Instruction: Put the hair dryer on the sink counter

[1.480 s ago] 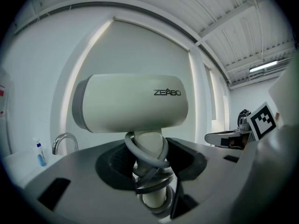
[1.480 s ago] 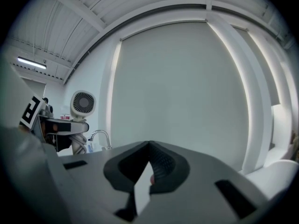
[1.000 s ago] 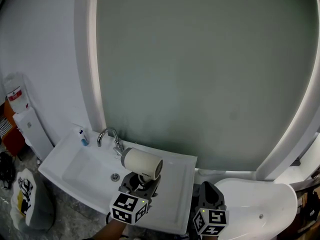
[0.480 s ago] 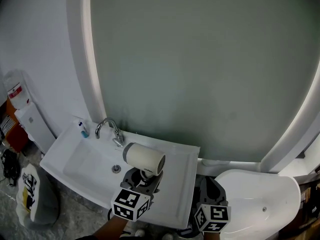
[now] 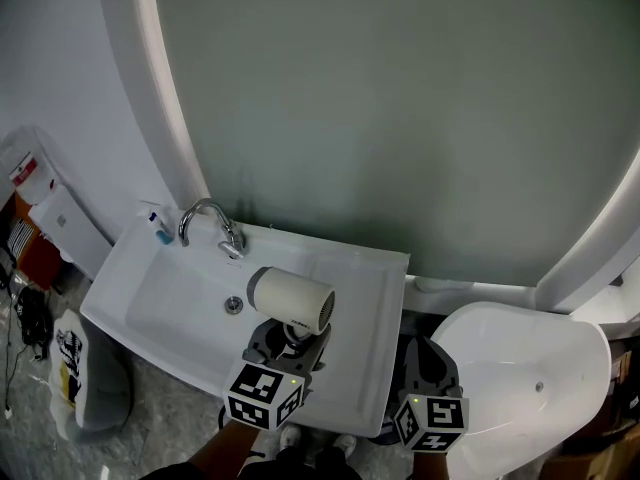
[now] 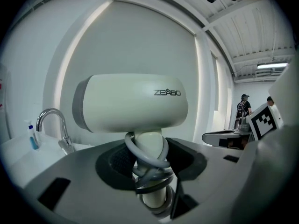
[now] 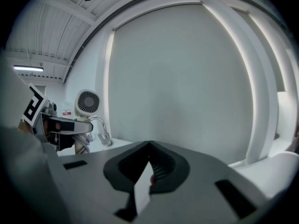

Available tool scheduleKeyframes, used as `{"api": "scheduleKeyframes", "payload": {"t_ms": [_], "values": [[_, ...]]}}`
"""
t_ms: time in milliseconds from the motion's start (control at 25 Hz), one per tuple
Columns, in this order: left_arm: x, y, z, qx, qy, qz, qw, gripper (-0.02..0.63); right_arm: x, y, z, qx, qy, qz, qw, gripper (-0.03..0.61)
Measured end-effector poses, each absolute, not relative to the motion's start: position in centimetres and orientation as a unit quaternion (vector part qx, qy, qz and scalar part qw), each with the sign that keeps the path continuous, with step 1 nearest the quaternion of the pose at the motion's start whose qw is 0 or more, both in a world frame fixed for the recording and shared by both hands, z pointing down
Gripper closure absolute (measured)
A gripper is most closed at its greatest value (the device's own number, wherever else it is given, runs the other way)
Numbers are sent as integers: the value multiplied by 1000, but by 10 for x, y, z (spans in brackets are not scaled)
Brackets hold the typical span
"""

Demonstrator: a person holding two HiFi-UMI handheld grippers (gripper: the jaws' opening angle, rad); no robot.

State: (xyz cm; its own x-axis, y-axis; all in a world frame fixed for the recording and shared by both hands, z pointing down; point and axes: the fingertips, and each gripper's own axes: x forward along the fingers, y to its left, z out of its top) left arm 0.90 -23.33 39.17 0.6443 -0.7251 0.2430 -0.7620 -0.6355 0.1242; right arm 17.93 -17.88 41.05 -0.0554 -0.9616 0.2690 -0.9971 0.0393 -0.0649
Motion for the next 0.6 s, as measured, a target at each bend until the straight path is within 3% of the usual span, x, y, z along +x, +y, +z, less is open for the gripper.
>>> {"api": "scheduleKeyframes", "payload": {"t_ms": [600], "values": [[25, -233, 466, 889, -408, 137, 157, 420, 185, -188, 479, 667, -718, 165, 111, 557]]}}
